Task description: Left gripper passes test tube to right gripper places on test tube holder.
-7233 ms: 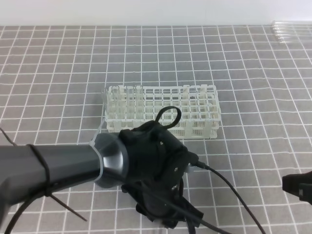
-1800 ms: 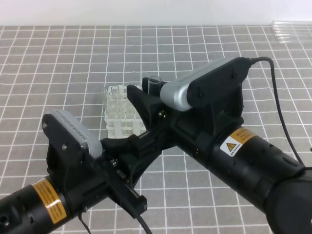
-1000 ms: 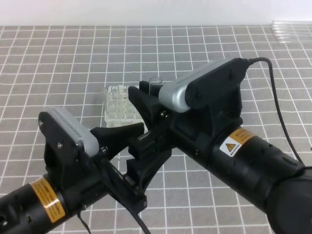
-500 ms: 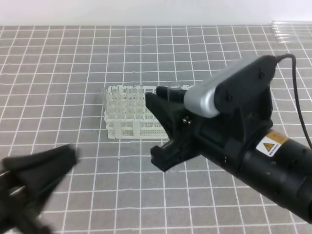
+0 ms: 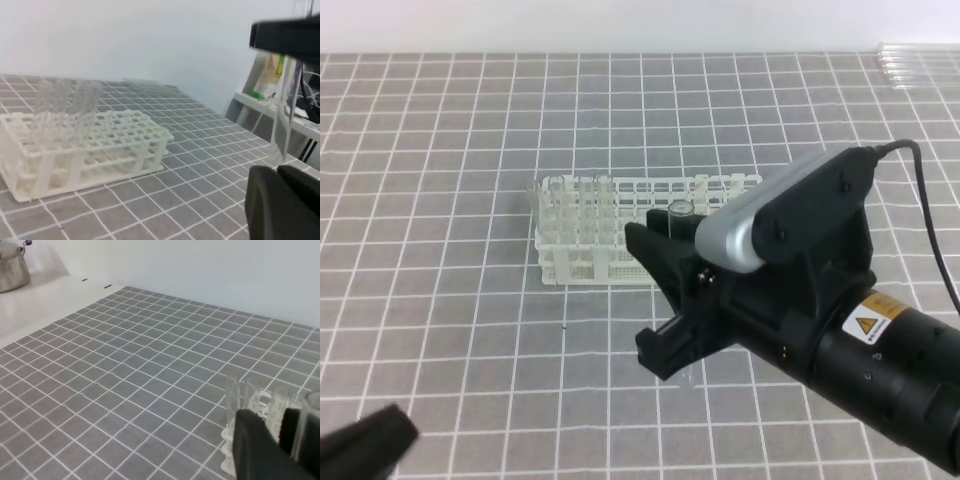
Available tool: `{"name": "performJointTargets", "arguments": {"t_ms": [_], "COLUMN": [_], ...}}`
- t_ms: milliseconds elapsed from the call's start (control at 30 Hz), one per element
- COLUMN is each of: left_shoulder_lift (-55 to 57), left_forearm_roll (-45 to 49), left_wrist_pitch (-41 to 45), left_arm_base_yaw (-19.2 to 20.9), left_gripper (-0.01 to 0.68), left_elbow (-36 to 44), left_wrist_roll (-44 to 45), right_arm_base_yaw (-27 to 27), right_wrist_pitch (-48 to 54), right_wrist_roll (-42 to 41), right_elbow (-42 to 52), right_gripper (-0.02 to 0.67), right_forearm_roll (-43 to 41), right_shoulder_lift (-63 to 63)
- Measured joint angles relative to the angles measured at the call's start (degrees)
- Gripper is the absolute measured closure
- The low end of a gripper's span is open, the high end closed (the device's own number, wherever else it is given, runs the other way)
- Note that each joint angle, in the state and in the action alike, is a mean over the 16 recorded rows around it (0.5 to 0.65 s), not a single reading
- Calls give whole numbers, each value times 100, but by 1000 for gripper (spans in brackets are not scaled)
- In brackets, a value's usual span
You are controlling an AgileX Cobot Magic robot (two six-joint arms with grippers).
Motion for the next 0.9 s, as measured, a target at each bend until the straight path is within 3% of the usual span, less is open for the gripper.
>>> {"name": "performJointTargets", "arguments": {"t_ms": [267, 900], "left_shoulder_lift": [-229, -219], "left_forearm_roll": [-180, -167], "left_wrist_pitch": [-848, -496], "left_arm_base_yaw": [0, 0], "left_gripper": [673, 673], "left_elbow": [904, 1055], "left_wrist_roll": [6, -5], "right_arm_base_yaw": [0, 0], "right_wrist_pitch": [65, 58], "right_wrist_roll": [-170, -384], "right_elbow": [8, 9], "right_gripper": [563, 563], "right_forearm_roll": [-1, -6], "right_shoulder_lift": [0, -10]}}
